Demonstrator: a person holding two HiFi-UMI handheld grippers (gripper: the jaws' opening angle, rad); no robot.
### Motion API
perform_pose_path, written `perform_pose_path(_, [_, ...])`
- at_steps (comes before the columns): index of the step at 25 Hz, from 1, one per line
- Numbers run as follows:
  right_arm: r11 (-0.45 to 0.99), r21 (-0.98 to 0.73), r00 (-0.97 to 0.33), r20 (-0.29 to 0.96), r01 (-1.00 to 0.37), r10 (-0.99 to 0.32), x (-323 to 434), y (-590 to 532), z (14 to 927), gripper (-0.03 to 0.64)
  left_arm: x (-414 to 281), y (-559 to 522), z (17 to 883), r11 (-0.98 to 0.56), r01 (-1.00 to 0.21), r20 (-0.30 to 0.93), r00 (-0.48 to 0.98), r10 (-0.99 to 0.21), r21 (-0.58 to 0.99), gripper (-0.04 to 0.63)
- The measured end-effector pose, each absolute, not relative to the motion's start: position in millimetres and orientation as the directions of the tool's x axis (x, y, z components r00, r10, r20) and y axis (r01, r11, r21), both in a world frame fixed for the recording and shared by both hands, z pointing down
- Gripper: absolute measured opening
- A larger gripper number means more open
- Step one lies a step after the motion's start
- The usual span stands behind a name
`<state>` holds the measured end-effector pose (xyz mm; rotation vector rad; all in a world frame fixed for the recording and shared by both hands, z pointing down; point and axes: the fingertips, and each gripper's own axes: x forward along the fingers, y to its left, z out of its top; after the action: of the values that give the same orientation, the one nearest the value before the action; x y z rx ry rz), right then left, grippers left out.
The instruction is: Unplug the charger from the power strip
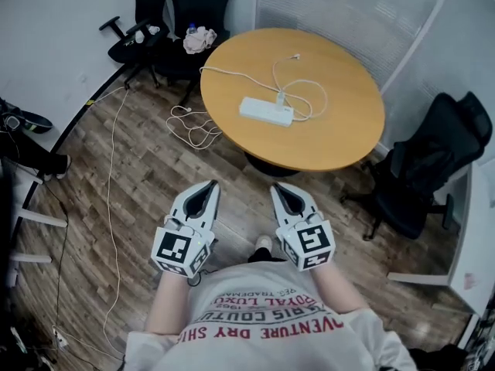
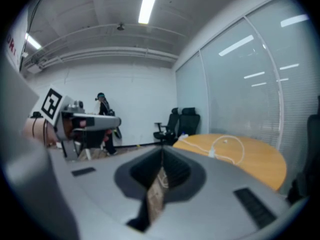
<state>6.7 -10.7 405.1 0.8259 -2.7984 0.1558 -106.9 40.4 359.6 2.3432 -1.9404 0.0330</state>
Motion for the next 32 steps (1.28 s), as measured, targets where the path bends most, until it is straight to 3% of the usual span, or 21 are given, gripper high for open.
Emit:
perform_pose_path(5, [0.827, -0.047, -0.810, 0.241, -0.560, -0.535, 11.0, -91.8, 404.5, 0.029, -106.0, -38.0, 351.3, -0.176, -0.983, 0.050, 0.178, -0.983, 0.043, 0.034])
perform_pose_path(16, [0.767, -0.094, -0.752, 0.307, -0.634, -0.584, 5.7, -190.5, 430.2, 0.029, -108.2, -147.8, 385.4, -0.269, -0.958, 0.133, 0.280, -0.951, 0.098, 0.034])
perform_pose_path(32, [0.538, -0.088, -0.522, 0.415, -0.838, -0.745, -37.7, -326.8, 465.8, 0.029, -163.4, -336.6, 425.5, -0.565, -0.821, 0.211, 0.569, -0.795, 0.088, 0.034])
